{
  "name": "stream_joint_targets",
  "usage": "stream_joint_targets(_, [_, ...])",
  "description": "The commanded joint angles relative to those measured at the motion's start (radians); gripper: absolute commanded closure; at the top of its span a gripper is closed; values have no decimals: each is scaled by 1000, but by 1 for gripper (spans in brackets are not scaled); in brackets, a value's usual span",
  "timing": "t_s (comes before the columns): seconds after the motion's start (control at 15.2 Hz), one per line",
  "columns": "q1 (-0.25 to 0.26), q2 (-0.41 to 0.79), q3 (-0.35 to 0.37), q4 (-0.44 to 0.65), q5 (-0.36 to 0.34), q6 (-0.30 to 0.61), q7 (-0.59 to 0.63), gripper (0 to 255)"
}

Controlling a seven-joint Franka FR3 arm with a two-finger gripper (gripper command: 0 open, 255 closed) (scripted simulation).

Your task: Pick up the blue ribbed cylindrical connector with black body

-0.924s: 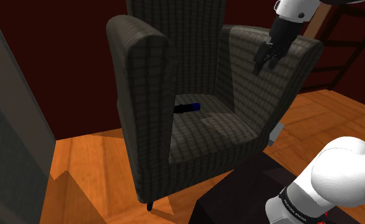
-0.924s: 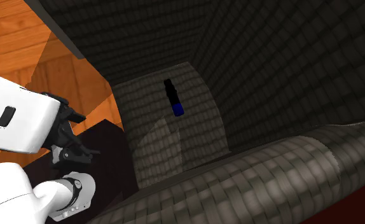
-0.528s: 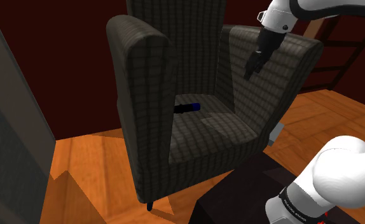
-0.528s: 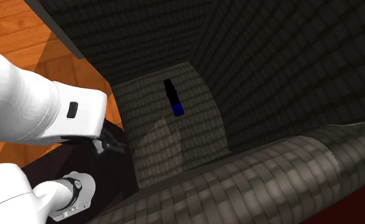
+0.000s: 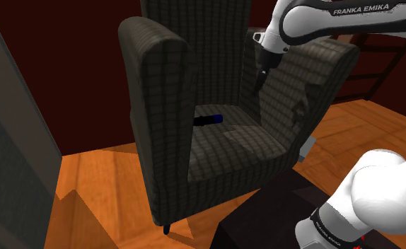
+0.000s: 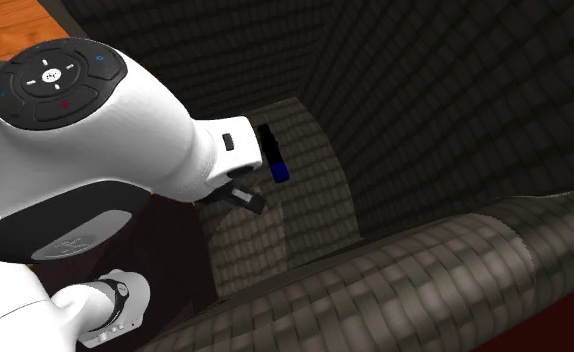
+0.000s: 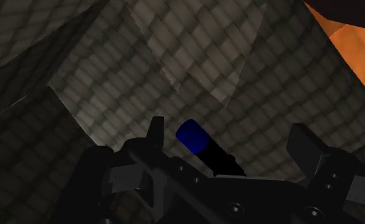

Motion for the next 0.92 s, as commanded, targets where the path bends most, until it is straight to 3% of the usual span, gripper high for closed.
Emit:
stream_joint_targets(0.0, [28, 64, -21, 14, 10, 48, -95, 0])
stream_joint_targets(0.46, [109, 307, -71, 98, 80, 184, -424, 0])
stream_joint_targets(0.86, [149, 508, -60, 192, 159, 262, -697, 0])
